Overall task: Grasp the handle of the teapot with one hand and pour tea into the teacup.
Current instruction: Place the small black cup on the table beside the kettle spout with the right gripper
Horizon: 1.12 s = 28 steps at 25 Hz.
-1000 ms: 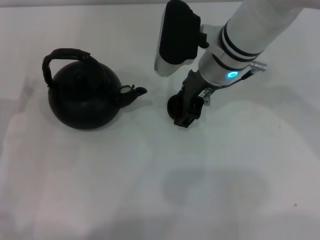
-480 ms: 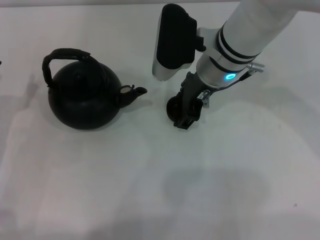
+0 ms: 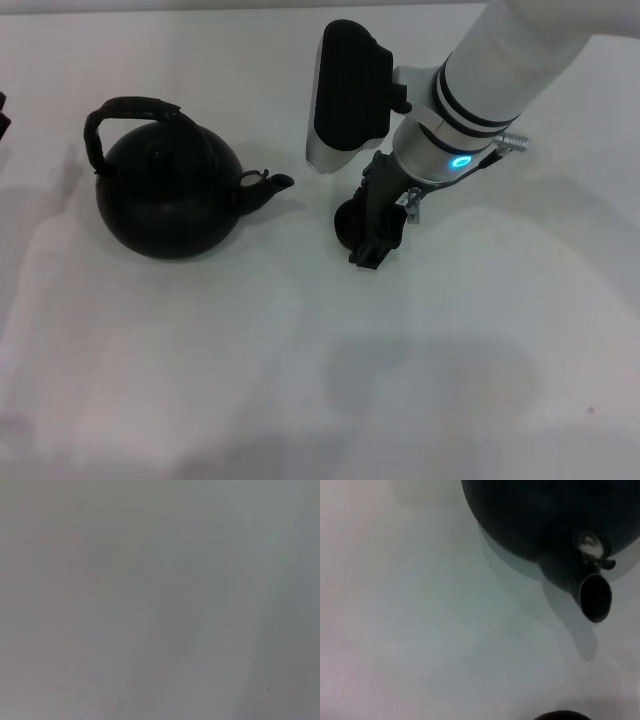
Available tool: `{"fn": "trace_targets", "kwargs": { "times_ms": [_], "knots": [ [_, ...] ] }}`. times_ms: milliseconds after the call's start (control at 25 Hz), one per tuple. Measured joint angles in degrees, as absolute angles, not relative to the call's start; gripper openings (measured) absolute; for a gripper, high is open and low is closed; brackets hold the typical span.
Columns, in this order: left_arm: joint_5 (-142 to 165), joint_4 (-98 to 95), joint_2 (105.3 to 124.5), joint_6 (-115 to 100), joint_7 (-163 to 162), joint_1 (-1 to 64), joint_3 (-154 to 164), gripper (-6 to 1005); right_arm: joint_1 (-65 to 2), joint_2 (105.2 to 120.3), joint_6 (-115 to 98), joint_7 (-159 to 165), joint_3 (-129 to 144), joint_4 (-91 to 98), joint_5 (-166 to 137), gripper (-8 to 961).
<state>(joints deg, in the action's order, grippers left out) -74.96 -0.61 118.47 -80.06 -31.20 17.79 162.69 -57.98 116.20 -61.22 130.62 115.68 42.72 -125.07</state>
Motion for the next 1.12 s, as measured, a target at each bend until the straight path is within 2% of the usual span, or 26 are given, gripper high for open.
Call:
{"fn": "trace_targets", "kwargs": {
  "times_ms": [160,360,800,1120],
  "knots": [
    [-74.9,-0.6,118.47,-80.1,-31.2,17.8,162.7,888,-57.9,116.19,-61.1,130.5,115.5,42.9,-125.1,794],
    [-74.9,-0.6,118.47,-80.5,-31.2,17.6,162.6,887,-57.8,116.19,-60.8,130.3,115.2,44.3,-125.0,854],
    [-75.0,-0.5,118.47,-81.7,-31.2,17.3,162.4,888,-54.9,115.96,-60.6,129.9,109.5,46.9,-123.6,854],
    [-75.2,0.2,118.48,-82.8,-31.2,17.1,162.3,887,-49.8,115.69,-58.9,126.9,97.9,47.4,-123.7,851]
  ]
}}
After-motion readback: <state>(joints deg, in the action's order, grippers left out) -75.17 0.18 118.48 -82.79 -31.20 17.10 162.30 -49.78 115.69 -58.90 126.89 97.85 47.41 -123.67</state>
